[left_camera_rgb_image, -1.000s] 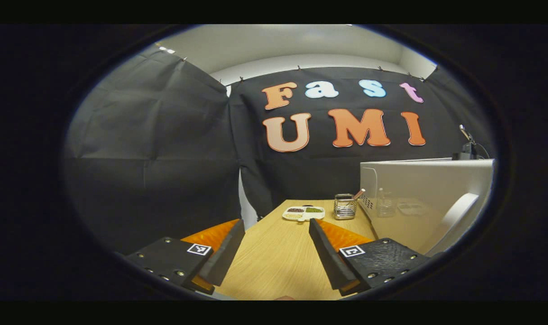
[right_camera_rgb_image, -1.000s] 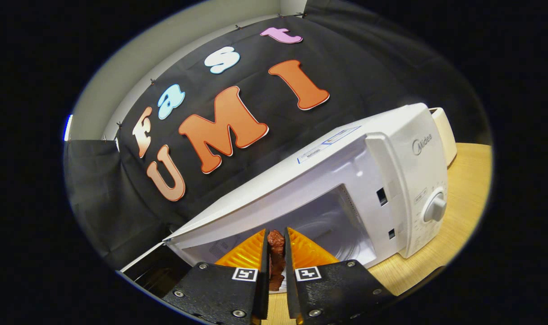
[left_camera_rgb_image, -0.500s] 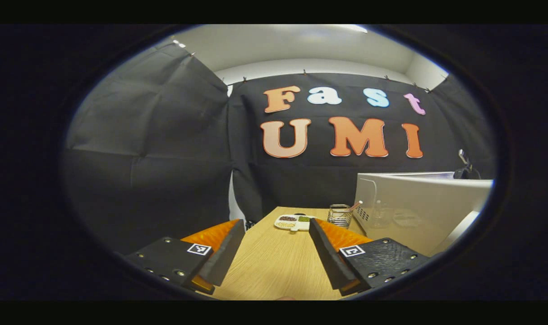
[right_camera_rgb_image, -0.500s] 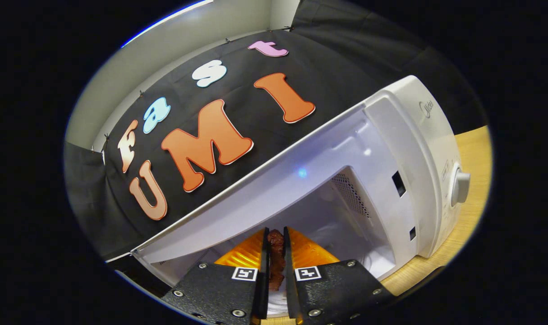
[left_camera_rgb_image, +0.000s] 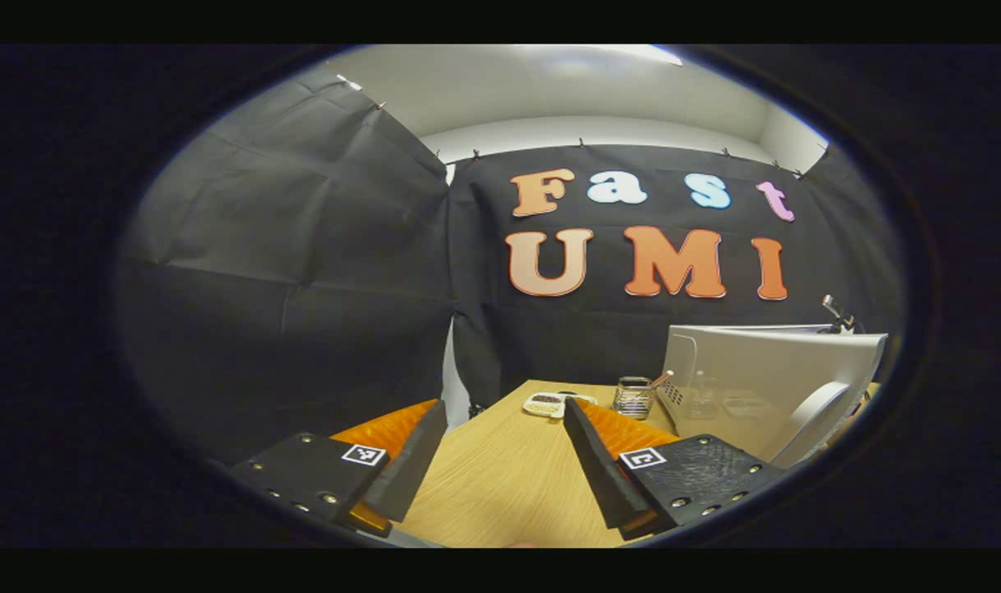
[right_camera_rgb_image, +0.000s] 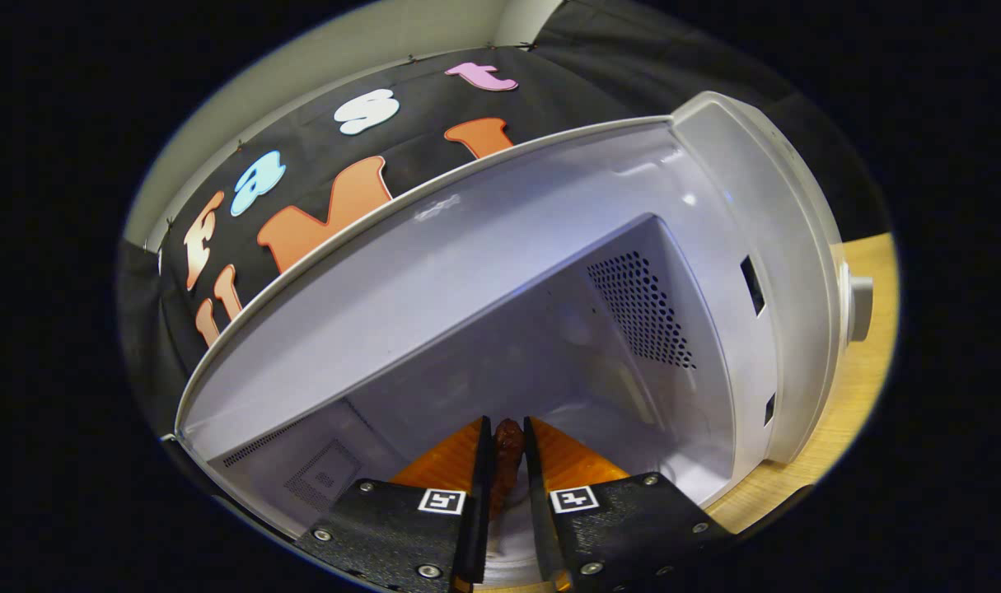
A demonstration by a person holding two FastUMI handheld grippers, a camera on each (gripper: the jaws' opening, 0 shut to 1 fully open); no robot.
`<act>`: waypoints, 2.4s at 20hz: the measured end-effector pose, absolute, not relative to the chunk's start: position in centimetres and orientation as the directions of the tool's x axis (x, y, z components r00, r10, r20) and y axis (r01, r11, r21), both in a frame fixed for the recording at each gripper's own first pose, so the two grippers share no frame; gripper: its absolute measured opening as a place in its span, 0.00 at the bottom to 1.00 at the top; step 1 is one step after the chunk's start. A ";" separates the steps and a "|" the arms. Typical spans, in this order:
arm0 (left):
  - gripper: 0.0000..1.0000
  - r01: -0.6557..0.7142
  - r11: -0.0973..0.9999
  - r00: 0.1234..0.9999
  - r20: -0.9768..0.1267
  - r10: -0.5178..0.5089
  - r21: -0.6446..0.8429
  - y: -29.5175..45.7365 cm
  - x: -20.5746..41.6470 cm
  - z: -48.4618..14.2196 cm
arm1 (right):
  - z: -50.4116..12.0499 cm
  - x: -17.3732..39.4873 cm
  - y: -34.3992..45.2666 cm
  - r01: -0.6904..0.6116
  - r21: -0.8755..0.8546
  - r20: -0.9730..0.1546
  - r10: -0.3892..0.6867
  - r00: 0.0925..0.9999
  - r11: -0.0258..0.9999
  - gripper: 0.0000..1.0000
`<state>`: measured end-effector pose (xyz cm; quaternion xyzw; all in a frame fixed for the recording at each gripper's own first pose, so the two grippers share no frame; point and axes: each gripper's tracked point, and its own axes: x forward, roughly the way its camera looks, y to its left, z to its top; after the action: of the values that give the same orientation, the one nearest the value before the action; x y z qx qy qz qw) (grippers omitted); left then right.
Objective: Open the microwave oven with the left hand, put the food in, and close the microwave oven.
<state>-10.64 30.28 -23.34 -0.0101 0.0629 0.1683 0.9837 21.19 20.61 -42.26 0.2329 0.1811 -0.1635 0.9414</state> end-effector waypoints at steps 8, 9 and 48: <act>0.86 -0.305 0.952 0.939 -0.157 0.307 0.039 26.1 -12.6 -23.6 | -44.4 18.0 21.0 0.297 0.295 -0.551 -0.093 0.829 0.908 0.64; 0.86 -0.291 0.956 0.940 -0.174 0.294 0.039 25.5 -12.3 -24.1 | -44.1 17.2 21.1 0.272 0.272 -0.556 -0.081 0.828 0.923 0.70; 0.41 0.413 0.910 0.870 -0.282 -0.404 -0.029 -16.9 -0.5 -30.5 | -22.1 -4.3 -0.8 0.038 0.042 -0.295 -0.024 0.955 0.998 0.89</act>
<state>-0.53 -16.95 -30.51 0.0161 0.1424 -0.2113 0.9669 -4.34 -0.81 -22.08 0.0234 0.1491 -0.0155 0.9884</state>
